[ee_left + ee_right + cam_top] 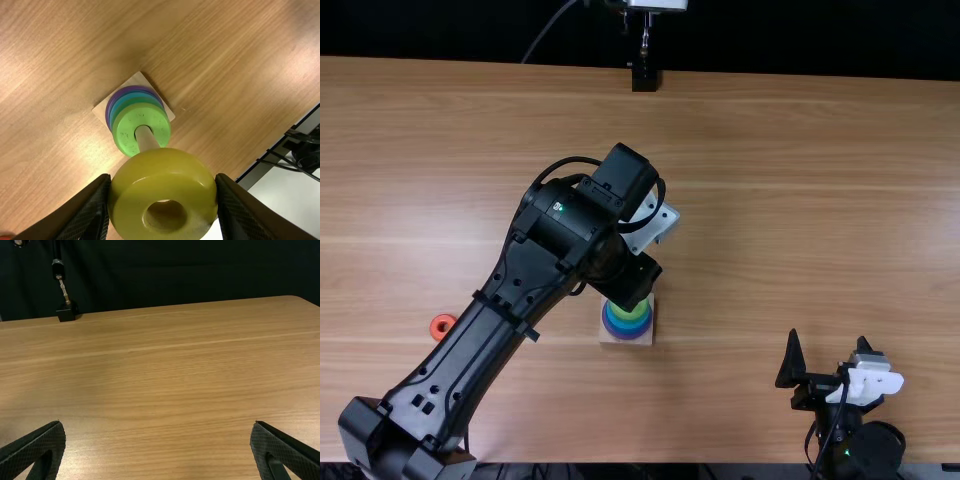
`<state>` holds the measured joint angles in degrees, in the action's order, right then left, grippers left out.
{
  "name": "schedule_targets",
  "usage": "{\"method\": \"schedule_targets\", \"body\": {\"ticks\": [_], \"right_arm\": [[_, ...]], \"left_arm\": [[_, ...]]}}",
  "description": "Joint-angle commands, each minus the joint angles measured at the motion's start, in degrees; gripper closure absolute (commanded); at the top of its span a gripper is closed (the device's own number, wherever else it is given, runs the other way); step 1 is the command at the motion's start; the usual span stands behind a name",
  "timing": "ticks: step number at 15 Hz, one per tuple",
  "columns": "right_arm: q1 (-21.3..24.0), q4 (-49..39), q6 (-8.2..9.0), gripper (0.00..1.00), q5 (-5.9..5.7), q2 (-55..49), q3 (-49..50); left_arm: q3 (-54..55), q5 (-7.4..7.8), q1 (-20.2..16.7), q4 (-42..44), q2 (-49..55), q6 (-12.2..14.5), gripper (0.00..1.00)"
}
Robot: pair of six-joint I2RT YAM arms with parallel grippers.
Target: Build the Hanoi tower: stack the rings onto the peg from bottom to top in this color order: purple, dark blue, light blue, dark green, light green, yellow, orange.
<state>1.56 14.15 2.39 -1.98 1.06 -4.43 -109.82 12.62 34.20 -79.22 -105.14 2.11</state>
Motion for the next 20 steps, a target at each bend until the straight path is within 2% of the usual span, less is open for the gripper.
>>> {"method": "schedule_targets", "body": {"ticks": [1,17,20], "right_arm": [[0.5,3.9,-0.07,0.00,-0.76,-1.1,3.6],[0.5,3.9,-0.07,0.00,-0.76,-1.1,3.6],[0.5,3.9,-0.07,0.00,-0.76,-1.1,3.6]], "left_arm": [[-1.3,0.67,0.9,0.2,0.8,-0.4,1.00],[3.5,0.77,0.4,0.9,-2.2,0.6,1.00],[4.9,0.77,0.5,4.1,-2.3,0.6,1.00]]}}
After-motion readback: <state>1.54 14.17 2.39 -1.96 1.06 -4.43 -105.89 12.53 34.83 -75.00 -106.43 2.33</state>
